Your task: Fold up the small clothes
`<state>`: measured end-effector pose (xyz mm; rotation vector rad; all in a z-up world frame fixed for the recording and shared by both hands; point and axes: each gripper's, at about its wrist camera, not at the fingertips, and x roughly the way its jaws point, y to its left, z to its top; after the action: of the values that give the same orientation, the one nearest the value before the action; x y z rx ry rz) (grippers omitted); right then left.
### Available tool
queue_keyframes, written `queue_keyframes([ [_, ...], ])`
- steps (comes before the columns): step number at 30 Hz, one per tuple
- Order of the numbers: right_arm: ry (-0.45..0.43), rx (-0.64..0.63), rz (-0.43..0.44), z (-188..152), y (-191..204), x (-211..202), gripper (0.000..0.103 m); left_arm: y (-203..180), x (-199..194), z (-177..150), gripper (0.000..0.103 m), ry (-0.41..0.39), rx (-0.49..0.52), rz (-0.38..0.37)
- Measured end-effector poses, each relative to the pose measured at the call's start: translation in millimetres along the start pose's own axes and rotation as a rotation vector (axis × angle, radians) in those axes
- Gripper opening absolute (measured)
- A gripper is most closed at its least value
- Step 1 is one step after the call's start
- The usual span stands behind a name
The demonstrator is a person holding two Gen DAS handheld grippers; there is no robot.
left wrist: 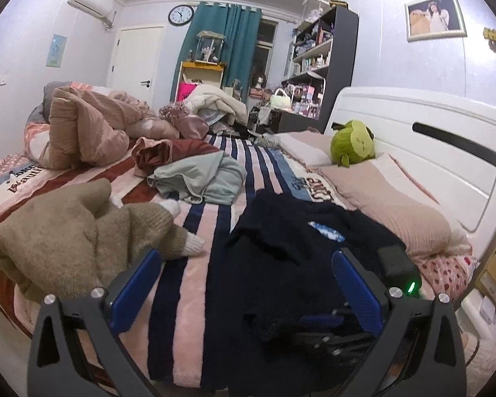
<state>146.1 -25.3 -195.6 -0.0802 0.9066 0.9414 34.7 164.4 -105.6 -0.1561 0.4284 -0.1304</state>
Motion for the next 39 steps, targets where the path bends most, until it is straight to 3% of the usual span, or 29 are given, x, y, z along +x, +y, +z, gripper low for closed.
queue_keyframes([
  [1, -0.006, 0.028, 0.025, 2, -3, -5, 0.050, 0, 3, -2, 0.102, 0.010, 0.002, -0.004],
  [2, -0.027, 0.046, 0.031, 4, -4, -14, 0.056, 0, 6, -3, 0.102, 0.021, 0.001, -0.014],
  [5, -0.113, 0.023, -0.013, 1, 0, -60, 0.062, 0, 18, -9, 0.102, 0.055, -0.001, -0.044],
  [10, -0.260, 0.086, -0.162, -39, -26, -153, 0.087, -1, 44, -29, 0.102, 0.151, 0.034, -0.112],
  [14, -0.274, 0.222, -0.272, -96, -65, -199, 0.088, 3, 67, -53, 0.102, 0.248, 0.019, -0.131],
  [19, -0.237, 0.461, -0.148, -163, -107, -185, 0.088, 6, 98, -85, 0.102, 0.361, -0.063, -0.147],
  [23, -0.253, 0.452, -0.112, -172, -105, -162, 0.088, -6, 103, -99, 0.102, 0.368, -0.049, -0.114],
  [24, -0.262, 0.440, -0.098, -169, -103, -161, 0.087, -8, 104, -99, 0.101, 0.367, -0.053, -0.101],
  [27, -0.256, 0.416, -0.062, -153, -99, -148, 0.067, -14, 104, -100, 0.093, 0.365, -0.096, -0.069],
  [28, -0.240, 0.393, -0.084, -148, -97, -143, 0.067, -16, 104, -100, 0.083, 0.365, -0.092, -0.068],
  [32, -0.248, 0.324, -0.185, -130, -89, -128, 0.055, -26, 103, -101, 0.064, 0.361, -0.080, -0.077],
  [34, -0.250, 0.273, -0.284, -124, -83, -125, 0.018, -30, 102, -101, 0.043, 0.357, -0.074, -0.078],
  [36, -0.282, 0.273, -0.269, -122, -83, -131, 0.015, -32, 100, -100, 0.024, 0.356, -0.086, -0.128],
  [39, -0.370, 0.296, -0.197, -123, -84, -152, 0.014, -42, 94, -94, 0.015, 0.344, -0.030, -0.110],
])
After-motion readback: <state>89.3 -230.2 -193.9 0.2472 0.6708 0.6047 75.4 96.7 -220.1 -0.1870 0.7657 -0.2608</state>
